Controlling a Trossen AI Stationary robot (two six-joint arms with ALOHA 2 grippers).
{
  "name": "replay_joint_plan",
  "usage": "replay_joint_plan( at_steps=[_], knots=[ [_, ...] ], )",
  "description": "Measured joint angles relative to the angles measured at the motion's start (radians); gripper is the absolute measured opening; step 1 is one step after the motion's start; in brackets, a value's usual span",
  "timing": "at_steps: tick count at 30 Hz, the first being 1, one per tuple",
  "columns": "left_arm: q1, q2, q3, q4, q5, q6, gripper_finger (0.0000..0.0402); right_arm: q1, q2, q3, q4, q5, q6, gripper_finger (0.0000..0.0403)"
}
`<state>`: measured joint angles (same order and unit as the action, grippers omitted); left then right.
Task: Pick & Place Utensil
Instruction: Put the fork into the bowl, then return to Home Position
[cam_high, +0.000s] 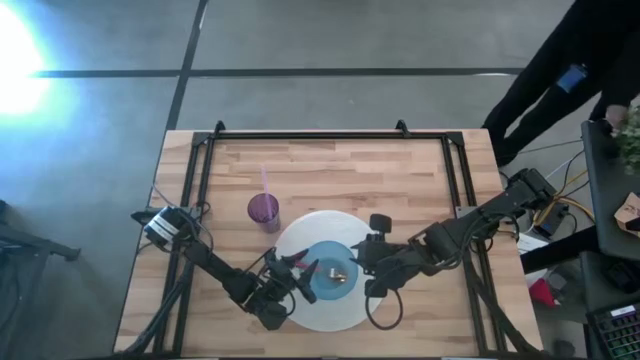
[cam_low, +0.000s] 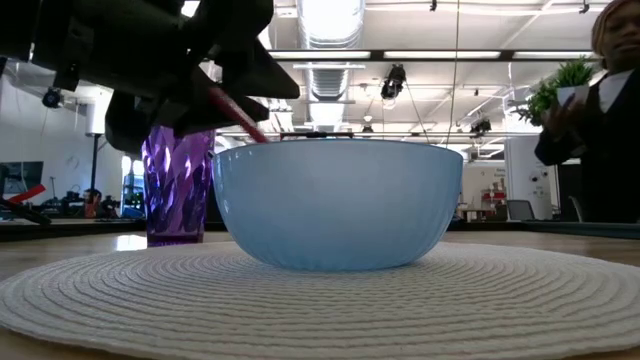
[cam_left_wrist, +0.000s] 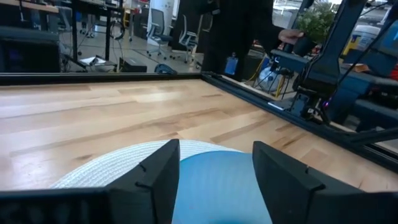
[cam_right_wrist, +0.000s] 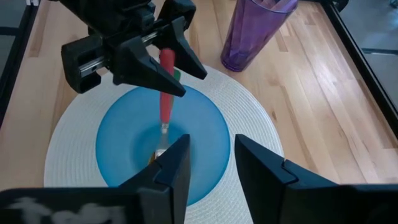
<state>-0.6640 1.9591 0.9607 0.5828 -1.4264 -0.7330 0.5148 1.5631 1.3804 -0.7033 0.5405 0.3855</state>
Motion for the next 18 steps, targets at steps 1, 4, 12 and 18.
replay_joint_plan(
  at_steps=[1, 4, 12, 18],
  knots=[
    [0.000, 0.000, 0.000, 0.000, 0.000, 0.001, 0.0195, 0.000, 0.000, 0.000, 0.000, 0.000, 0.000, 0.0123],
    [0.000, 0.000, 0.000, 0.000, 0.000, 0.007, 0.0201, 0.000, -0.002, 0.000, 0.000, 0.000, 0.000, 0.0126],
    [0.001, -0.033, 0.000, -0.003, 0.003, 0.060, 0.0202, 0.000, -0.014, 0.000, -0.020, -0.042, -0.001, 0.0123],
    [-0.016, -0.192, 0.000, -0.096, 0.066, 0.192, 0.0202, 0.020, -0.087, 0.001, -0.093, -0.096, -0.012, 0.0110]
  ],
)
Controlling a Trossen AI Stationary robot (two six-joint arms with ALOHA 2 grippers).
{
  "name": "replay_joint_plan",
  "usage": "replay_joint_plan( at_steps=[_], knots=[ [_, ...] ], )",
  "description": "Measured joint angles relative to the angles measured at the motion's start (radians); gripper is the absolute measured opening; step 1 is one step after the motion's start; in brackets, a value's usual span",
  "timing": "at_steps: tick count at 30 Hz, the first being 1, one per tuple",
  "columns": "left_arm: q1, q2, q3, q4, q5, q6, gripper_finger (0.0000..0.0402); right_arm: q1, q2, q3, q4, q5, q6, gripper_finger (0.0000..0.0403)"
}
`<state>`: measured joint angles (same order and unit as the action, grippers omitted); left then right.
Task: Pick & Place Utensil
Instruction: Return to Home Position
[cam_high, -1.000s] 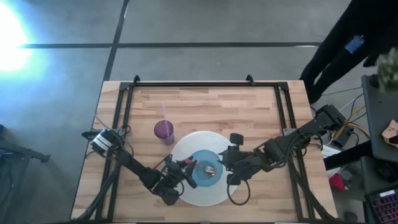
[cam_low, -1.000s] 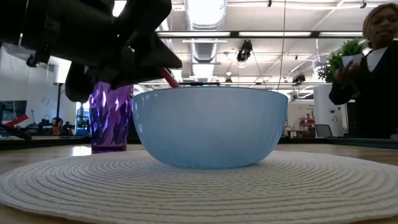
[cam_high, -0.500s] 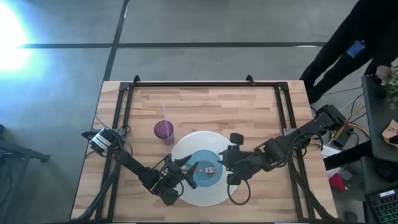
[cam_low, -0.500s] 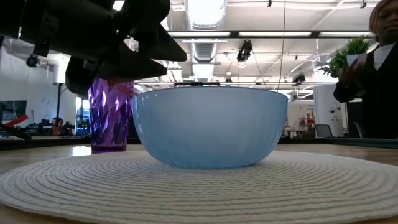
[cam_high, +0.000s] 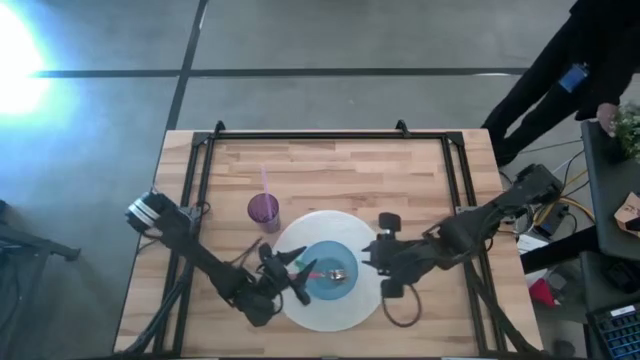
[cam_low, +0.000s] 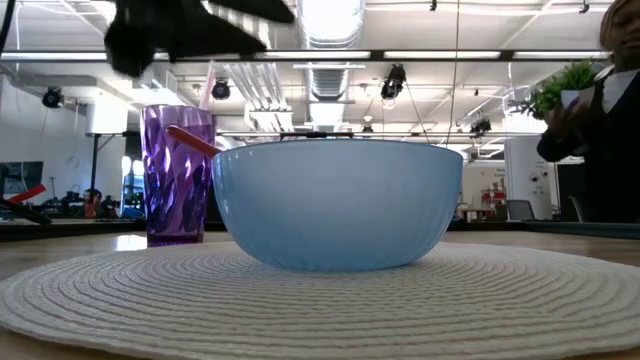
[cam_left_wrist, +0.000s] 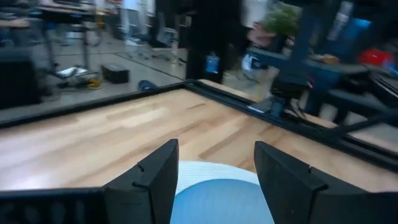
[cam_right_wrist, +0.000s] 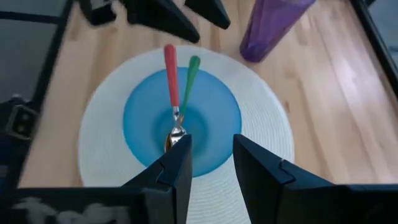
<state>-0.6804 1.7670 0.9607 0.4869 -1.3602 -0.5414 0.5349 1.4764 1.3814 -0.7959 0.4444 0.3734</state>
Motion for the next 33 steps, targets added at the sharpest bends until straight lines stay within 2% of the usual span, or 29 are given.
replay_joint_plan(
  at_steps=[2, 4, 10, 13, 16, 19, 24, 27, 30, 33],
  knots=[
    [-0.002, -0.076, 0.000, -0.085, 0.077, 0.031, 0.0202, 0.014, -0.041, -0.005, -0.006, 0.000, -0.030, 0.0107],
    [0.003, -0.165, 0.000, -0.208, 0.196, 0.026, 0.0202, 0.028, -0.084, -0.011, -0.008, 0.010, -0.058, 0.0103],
    [0.055, -0.398, -0.003, -0.532, 0.622, -0.035, 0.0202, 0.086, -0.233, -0.098, 0.063, 0.246, -0.106, 0.0093],
    [0.060, -0.487, -0.030, -0.550, 0.794, 0.055, 0.0197, 0.104, -0.314, -0.193, 0.173, 0.279, -0.153, 0.0087],
    [0.059, -0.567, -0.072, -0.539, 1.034, 0.212, 0.0182, 0.108, -0.395, -0.317, 0.335, 0.278, -0.226, 0.0081],
    [0.059, -0.640, -0.169, -0.452, 1.223, 0.331, 0.0160, 0.106, -0.482, -0.452, 0.520, 0.281, -0.317, 0.0074],
    [0.108, -0.778, -0.439, -0.195, 1.369, 0.423, 0.0112, 0.090, -0.633, -0.656, 0.876, 0.275, -0.495, 0.0065],
    [0.153, -0.865, -0.596, -0.017, 1.444, 0.424, 0.0076, 0.063, -0.715, -0.757, 1.063, 0.184, -0.575, 0.0059],
    [0.181, -0.956, -0.716, 0.087, 1.470, 0.436, 0.0035, 0.024, -0.774, -0.839, 1.148, 0.083, -0.589, 0.0055],
    [0.189, -1.052, -0.804, 0.101, 1.472, 0.460, 0.0006, -0.038, -0.809, -0.905, 1.158, 0.095, -0.542, 0.0052]
  ],
)
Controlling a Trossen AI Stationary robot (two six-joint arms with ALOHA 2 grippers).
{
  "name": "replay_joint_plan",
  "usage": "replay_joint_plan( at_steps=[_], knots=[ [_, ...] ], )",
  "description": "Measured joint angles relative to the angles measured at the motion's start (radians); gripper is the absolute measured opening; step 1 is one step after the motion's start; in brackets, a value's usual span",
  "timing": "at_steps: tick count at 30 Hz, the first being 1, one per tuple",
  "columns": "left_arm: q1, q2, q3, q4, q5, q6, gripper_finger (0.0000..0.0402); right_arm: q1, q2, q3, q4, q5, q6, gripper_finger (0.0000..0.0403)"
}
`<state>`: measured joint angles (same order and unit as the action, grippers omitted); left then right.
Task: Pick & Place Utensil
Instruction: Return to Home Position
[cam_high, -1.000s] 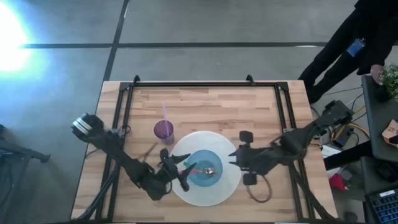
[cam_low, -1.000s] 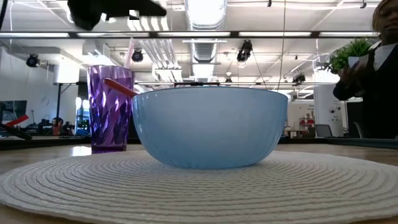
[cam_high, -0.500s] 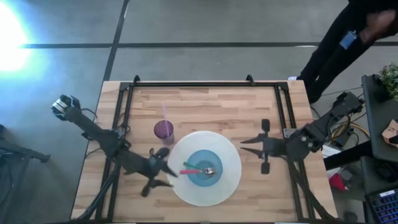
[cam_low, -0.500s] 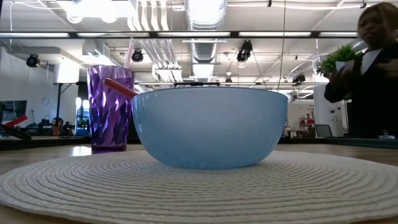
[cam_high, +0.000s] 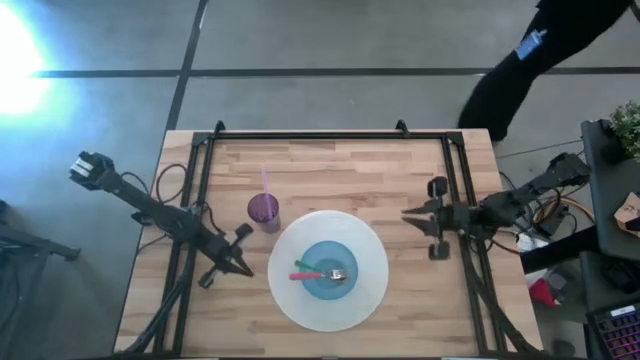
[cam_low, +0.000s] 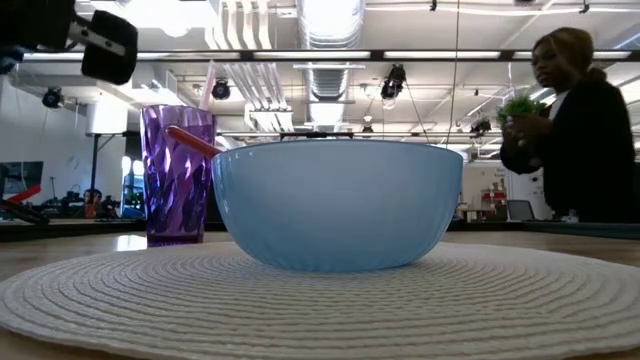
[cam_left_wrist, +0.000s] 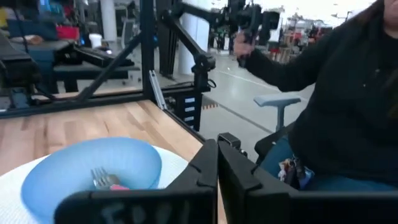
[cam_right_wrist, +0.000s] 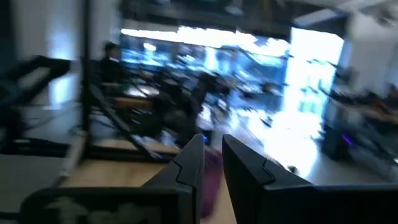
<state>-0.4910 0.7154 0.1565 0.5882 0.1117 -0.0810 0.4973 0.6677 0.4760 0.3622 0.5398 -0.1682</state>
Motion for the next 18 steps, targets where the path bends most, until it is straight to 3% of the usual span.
replay_joint_plan(
  at_steps=[5, 13, 18],
  knots=[
    [0.000, -0.131, -0.093, 0.002, -0.034, 0.000, 0.0001, -0.109, -0.033, -0.079, -0.003, -0.015, 0.048, 0.0052],
    [0.004, -0.245, -0.127, -0.082, -0.031, 0.013, 0.0000, -0.284, -0.133, -0.189, 0.007, -0.244, 0.049, 0.0052],
    [0.034, -0.279, -0.128, -0.128, -0.030, 0.075, 0.0000, -0.381, -0.194, -0.270, 0.020, -0.257, 0.067, 0.0052]
  ],
)
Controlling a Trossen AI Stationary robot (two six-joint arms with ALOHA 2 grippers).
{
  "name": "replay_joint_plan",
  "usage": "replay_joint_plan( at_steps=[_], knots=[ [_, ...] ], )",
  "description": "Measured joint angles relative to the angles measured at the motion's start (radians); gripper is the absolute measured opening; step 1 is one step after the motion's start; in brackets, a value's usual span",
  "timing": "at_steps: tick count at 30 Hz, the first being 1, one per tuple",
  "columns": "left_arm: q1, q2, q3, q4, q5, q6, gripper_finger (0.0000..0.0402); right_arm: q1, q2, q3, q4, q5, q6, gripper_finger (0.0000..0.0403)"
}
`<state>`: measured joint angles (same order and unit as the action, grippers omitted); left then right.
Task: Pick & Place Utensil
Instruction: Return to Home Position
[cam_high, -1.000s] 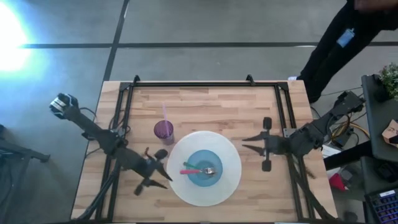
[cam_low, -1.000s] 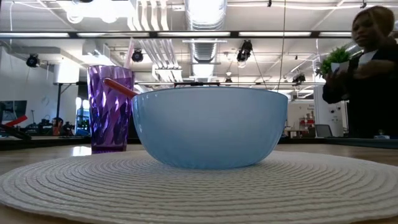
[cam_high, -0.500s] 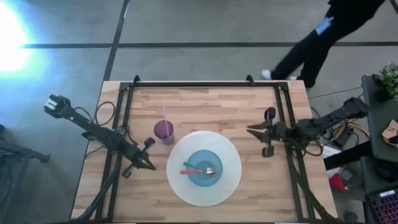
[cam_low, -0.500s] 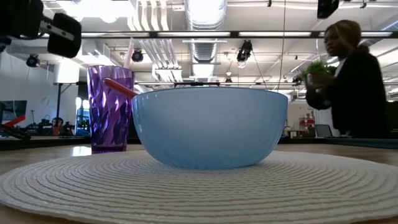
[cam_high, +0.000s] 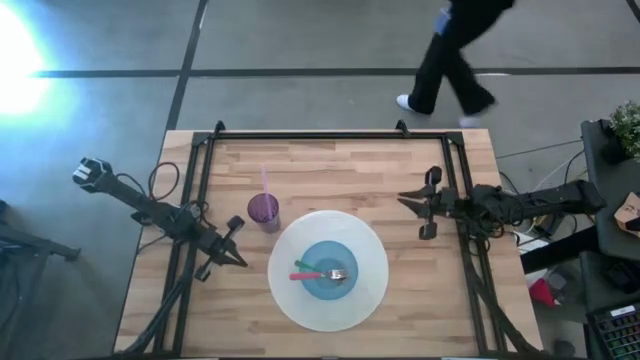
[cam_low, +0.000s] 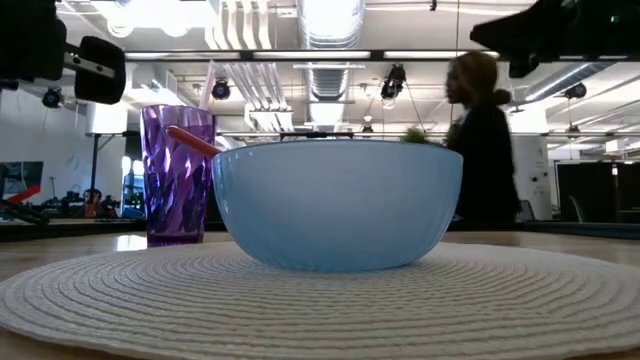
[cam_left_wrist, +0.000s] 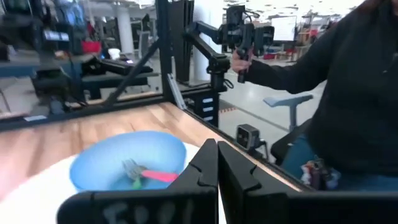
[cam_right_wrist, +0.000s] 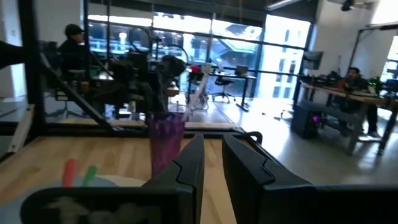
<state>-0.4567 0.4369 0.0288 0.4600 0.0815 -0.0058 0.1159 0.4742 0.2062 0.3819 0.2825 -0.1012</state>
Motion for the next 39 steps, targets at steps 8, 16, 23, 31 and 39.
replay_joint_plan(
  at_steps=[8, 16, 23, 31, 39],
  knots=[
    [0.096, -0.026, -0.013, -0.053, 0.051, 0.046, 0.0000, -0.062, -0.089, -0.118, 0.045, -0.030, 0.046, 0.0052],
    [0.161, -0.032, -0.020, -0.027, 0.134, 0.021, 0.0000, -0.063, -0.149, -0.198, 0.086, -0.026, 0.053, 0.0052],
    [0.172, -0.101, -0.013, -0.133, 0.146, -0.036, 0.0000, -0.065, -0.170, -0.198, 0.079, -0.021, 0.040, 0.0052],
    [0.173, -0.291, 0.033, -0.355, 0.132, 0.005, 0.0000, -0.065, -0.274, -0.197, 0.019, -0.018, -0.007, 0.0052],
    [0.174, -0.437, -0.020, -0.419, 0.101, 0.009, 0.0000, -0.065, -0.385, -0.197, -0.175, -0.017, 0.067, 0.0052]
  ],
)
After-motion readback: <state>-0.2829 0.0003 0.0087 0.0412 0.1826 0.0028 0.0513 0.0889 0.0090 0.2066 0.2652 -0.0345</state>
